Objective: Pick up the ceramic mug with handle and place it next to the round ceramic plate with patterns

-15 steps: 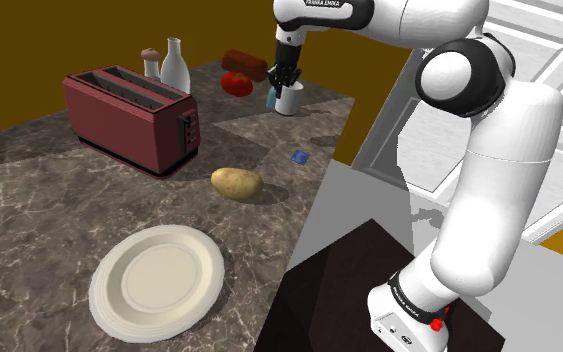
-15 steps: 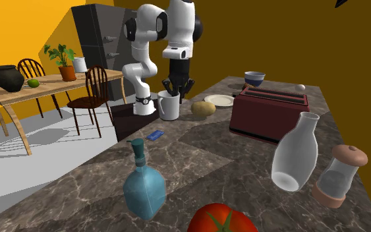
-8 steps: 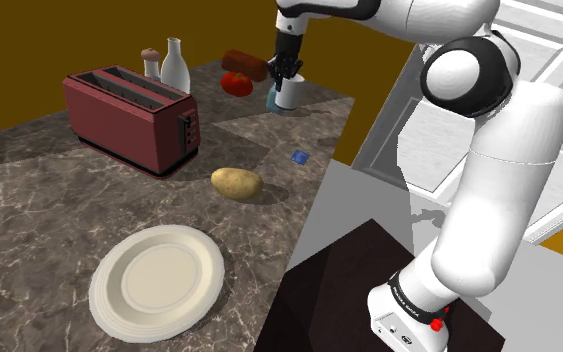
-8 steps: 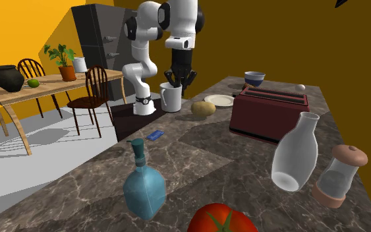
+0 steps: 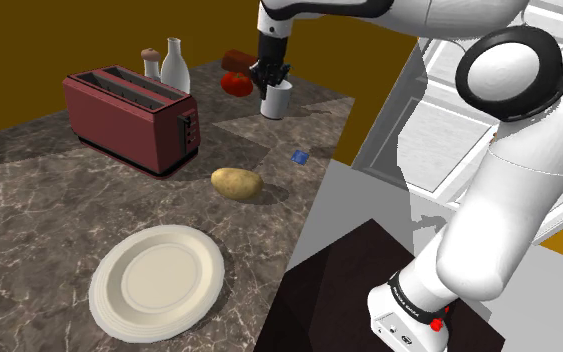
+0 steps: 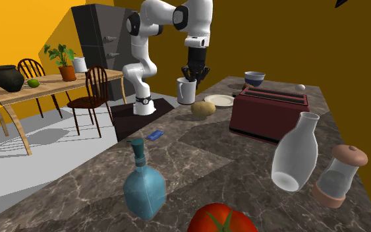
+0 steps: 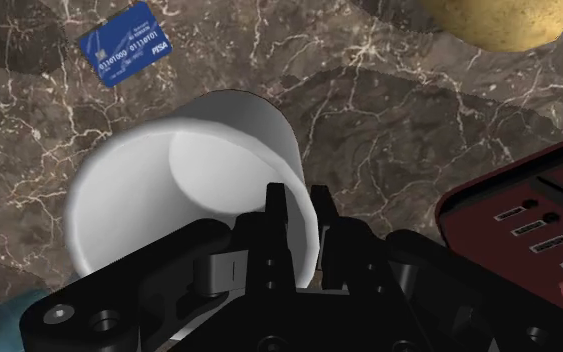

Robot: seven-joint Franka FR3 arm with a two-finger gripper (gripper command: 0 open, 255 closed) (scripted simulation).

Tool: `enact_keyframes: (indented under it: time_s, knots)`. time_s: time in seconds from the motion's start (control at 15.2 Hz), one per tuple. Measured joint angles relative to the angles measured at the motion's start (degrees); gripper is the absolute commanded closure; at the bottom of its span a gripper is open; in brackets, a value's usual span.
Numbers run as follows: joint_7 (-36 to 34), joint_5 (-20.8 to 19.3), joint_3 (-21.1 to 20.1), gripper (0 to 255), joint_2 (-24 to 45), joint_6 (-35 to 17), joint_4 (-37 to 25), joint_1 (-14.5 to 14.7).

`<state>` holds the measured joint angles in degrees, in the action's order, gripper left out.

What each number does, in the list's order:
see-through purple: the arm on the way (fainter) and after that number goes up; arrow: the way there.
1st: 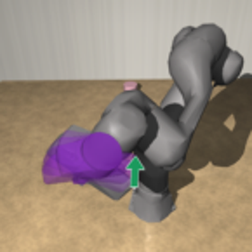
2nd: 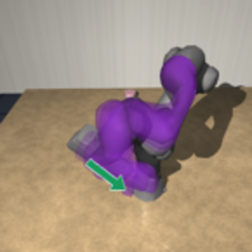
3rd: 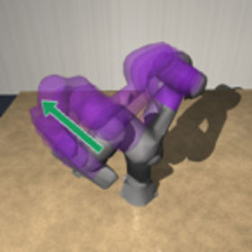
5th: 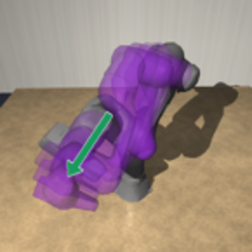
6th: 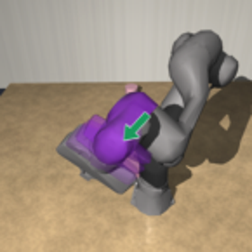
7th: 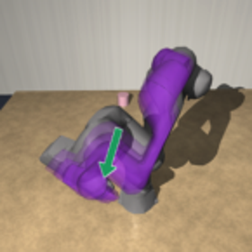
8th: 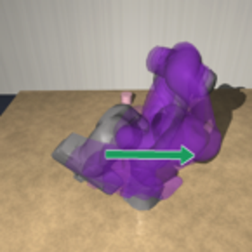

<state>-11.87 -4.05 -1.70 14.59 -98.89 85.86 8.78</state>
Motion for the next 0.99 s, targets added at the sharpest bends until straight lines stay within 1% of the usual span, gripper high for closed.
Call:
enact_keyframes:
  time_s: [0.33,0.73,0.99]
  knots:
    - [-6.01,-0.23,-2.3,255,-2.57,-0.29,3.26,3.69]
    - [-13.43,-0.41,-5.25,255,-4.1,-0.67,5.64,8.1]
    - [-18.51,-0.6,-7.31,255,-3.7,0.22,4.7,11.15]
